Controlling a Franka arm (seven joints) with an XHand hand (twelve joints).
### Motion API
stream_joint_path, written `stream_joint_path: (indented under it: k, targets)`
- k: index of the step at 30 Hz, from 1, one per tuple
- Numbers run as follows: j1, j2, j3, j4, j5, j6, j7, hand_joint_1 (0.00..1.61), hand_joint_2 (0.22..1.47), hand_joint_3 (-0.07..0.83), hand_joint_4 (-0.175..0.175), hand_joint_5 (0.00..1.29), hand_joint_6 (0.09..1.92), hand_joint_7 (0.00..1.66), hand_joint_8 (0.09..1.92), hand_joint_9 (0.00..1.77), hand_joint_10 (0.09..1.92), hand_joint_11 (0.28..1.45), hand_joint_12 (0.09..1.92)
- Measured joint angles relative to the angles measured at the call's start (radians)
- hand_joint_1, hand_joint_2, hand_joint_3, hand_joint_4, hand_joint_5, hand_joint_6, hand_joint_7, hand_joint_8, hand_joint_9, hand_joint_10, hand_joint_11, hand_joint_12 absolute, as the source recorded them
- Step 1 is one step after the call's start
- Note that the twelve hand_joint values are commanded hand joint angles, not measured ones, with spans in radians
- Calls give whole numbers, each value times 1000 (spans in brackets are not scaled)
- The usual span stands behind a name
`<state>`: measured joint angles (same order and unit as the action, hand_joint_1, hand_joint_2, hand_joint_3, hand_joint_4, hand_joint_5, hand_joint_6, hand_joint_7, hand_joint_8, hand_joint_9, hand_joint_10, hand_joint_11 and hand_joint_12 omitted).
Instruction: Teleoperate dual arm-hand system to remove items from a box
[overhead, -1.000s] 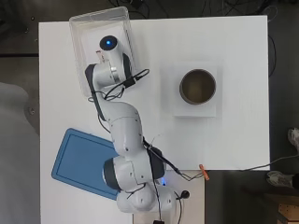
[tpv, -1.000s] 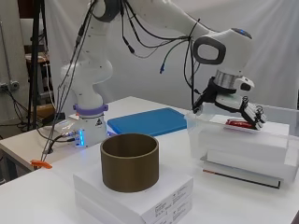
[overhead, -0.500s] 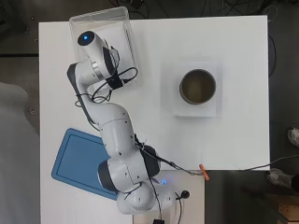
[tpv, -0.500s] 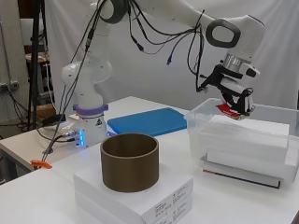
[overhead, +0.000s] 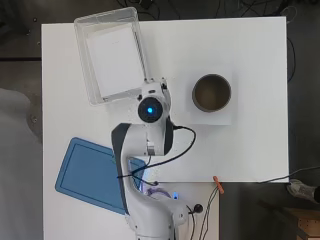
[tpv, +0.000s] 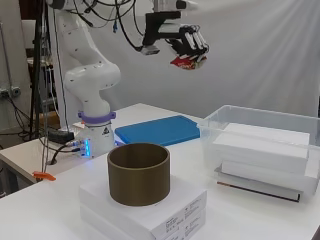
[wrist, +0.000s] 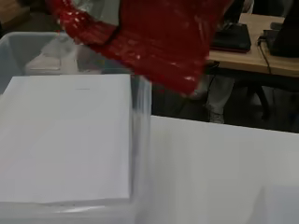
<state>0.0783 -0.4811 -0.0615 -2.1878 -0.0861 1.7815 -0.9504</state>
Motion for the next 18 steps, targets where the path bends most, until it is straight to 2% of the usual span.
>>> stream_joint_path:
  k: [5,7,10,13,15,18]
  targets:
    - [-24,-43,-122,-89,-47,13,-59,976,1159,0,175,892,1113,1052,1596,1293,1750,946,1734]
    - [-26,-40,-131,-95,-57,17,-69,976,1159,0,175,891,1112,1079,1461,1288,1704,927,1749]
    - [-35,-31,-165,-47,-44,24,-85,977,1156,0,175,896,1104,1092,1361,1230,1653,815,1703]
    - [88,-74,-423,74,-135,-3,-80,977,1157,0,175,893,1113,1138,1496,1332,1734,947,1779]
    - [285,-108,-674,149,-215,-22,-73,974,1161,0,175,886,1126,1177,1621,1400,1797,1041,1817]
    - [638,-156,-1041,248,-322,-43,-61,971,1165,0,175,880,1140,1196,1718,1438,1850,1101,1833]
